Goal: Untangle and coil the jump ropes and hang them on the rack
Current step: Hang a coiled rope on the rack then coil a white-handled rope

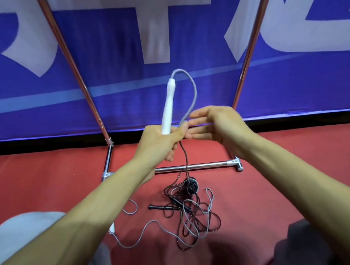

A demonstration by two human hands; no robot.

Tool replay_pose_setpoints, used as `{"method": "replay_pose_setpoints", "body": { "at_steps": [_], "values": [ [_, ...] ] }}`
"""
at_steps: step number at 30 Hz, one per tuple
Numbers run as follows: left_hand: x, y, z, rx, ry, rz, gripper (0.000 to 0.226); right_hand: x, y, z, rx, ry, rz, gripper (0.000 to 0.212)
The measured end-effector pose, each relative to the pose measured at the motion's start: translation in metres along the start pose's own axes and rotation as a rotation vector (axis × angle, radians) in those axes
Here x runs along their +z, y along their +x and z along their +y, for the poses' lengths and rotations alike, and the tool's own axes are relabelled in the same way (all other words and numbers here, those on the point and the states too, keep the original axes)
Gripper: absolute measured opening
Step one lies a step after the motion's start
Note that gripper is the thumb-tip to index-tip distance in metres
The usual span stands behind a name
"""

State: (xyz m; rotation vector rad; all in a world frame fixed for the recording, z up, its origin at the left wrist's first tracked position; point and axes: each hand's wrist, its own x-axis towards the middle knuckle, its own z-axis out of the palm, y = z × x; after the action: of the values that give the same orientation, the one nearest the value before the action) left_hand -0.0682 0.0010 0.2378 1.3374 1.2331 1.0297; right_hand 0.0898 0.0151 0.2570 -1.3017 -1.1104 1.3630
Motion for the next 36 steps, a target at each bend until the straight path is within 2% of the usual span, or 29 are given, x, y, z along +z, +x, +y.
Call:
{"method": "replay_pose_setpoints", "body": {
  "at_steps": [2, 5, 6, 8, 10, 11, 14, 16, 19, 23, 28, 31, 33, 36],
  "values": [
    [-0.002, 0.0, 0.007, 0.006, -0.095, 0.012, 0.037, 0.006, 0.001, 0.018, 0.006, -0.236, -0.07, 0.034],
    [-0.008, 0.0, 0.017, 0.018, -0.257, 0.016, 0.037, 0.012, 0.002, 0.047, -0.049, -0.899, -0.268, 0.032],
    [-0.01, -0.001, 0.02, 0.015, -0.322, 0.008, 0.037, 0.013, 0.002, 0.056, -0.044, -1.021, -0.337, 0.032],
    [-0.015, -0.002, 0.025, 0.019, -0.411, -0.02, 0.037, 0.017, 0.0, 0.069, -0.058, -1.09, -0.389, 0.027],
    [-0.018, -0.006, 0.028, 0.05, -0.426, -0.049, 0.037, 0.023, -0.002, 0.073, -0.111, -1.099, -0.36, 0.012],
    [-0.019, -0.006, 0.029, 0.067, -0.401, -0.057, 0.037, 0.022, -0.001, 0.073, -0.134, -1.089, -0.344, 0.005],
    [-0.026, -0.005, 0.027, 0.081, -0.286, -0.016, 0.038, 0.019, 0.001, 0.065, -0.117, -0.952, -0.257, 0.013],
    [-0.031, -0.001, 0.023, 0.05, -0.23, 0.043, 0.046, 0.013, 0.002, 0.058, -0.081, -0.783, -0.163, 0.016],
    [-0.032, 0.002, 0.016, 0.009, -0.106, 0.087, 0.043, 0.007, 0.001, 0.044, -0.049, -0.536, -0.041, 0.022],
    [-0.025, 0.002, 0.006, -0.014, 0.016, 0.025, 0.059, 0.003, -0.003, 0.009, -0.09, -0.181, 0.095, 0.021],
    [-0.008, -0.003, -0.002, -0.004, 0.245, -0.172, 0.014, -0.002, -0.01, -0.018, -0.145, 0.084, 0.119, 0.019],
    [-0.001, -0.003, -0.011, -0.069, 0.296, -0.224, 0.023, -0.002, -0.013, -0.027, -0.154, 0.216, 0.1, 0.019],
    [0.003, -0.002, -0.013, -0.083, 0.329, -0.197, 0.016, -0.003, -0.015, -0.031, -0.147, 0.272, 0.084, 0.018],
    [0.005, 0.001, -0.017, -0.069, 0.358, -0.149, 0.026, -0.006, -0.014, -0.032, -0.157, 0.263, 0.119, 0.015]
  ]
}}
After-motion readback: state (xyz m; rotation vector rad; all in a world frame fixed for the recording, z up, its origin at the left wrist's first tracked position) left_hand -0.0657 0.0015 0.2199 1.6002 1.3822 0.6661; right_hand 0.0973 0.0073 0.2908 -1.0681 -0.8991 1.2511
